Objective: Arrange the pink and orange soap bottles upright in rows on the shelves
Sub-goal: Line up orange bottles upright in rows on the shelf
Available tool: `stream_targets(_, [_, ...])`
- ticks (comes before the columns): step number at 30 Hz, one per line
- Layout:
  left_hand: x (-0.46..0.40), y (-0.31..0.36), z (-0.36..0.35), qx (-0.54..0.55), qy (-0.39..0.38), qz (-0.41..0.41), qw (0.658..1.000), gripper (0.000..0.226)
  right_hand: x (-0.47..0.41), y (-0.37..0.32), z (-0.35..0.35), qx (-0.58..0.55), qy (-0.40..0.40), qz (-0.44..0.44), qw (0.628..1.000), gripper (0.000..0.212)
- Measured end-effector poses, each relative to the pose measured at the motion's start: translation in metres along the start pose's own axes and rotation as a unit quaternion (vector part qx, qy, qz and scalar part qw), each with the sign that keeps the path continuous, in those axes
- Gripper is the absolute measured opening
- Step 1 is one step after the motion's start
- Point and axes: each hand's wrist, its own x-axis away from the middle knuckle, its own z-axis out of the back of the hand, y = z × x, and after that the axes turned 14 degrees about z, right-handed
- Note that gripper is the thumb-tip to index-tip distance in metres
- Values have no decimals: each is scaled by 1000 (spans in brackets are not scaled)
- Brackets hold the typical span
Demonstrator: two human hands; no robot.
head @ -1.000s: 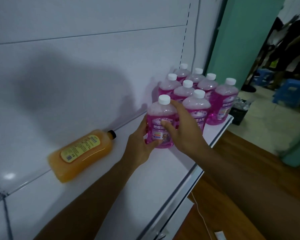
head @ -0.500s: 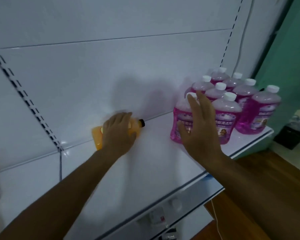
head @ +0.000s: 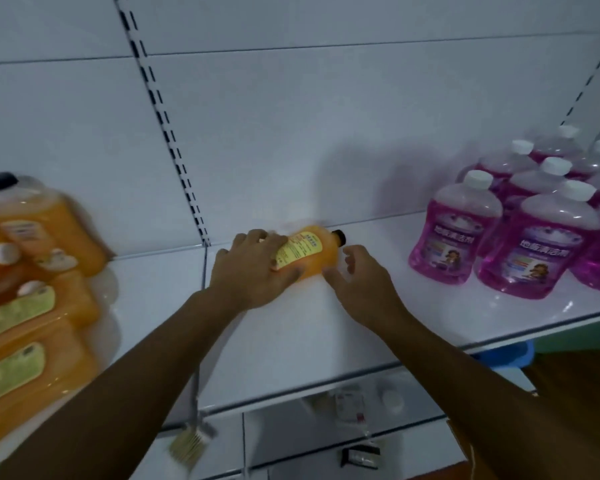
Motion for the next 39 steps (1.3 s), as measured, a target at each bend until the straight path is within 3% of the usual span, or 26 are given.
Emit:
stream_targets(4, [9,-20,9,134,-103,122,978,71,-12,-10,-20,-32,-10,-41,999,49])
stream_targets(8, [20,-28,9,167,-135,123,969,56,-22,-20,-36,-61,-4,-57,997,62])
stream_targets(11, [27,-32,9,217,-102,149,959,46,-27,-30,-42,-117,28,-54,991,55])
stream_targets(15, [39,-33,18,421,-75,179,886,39,-33,-57,-48,-214,95,-29,972,46])
stream_targets(18, [56,-38,27,468,-59,188,861,43,-27,-79,-56,-258,105,-1,960,46])
stream_targets(23, [95,-71,55,498,14,204,843,46,-15,-119,-77,-303,66,64,949,45])
stream_targets(29, [160,-130,105,532,71,200,820,25,6,-196,-126,-336,-8,131,933,44])
stream_targets(33, [202,-185,140,510,131,202,826,26,23,-258,-168,-350,-71,179,917,45])
stream_targets(39, [263,-289,178,514,211,223,801,25,61,-362,-244,-349,-115,240,898,45])
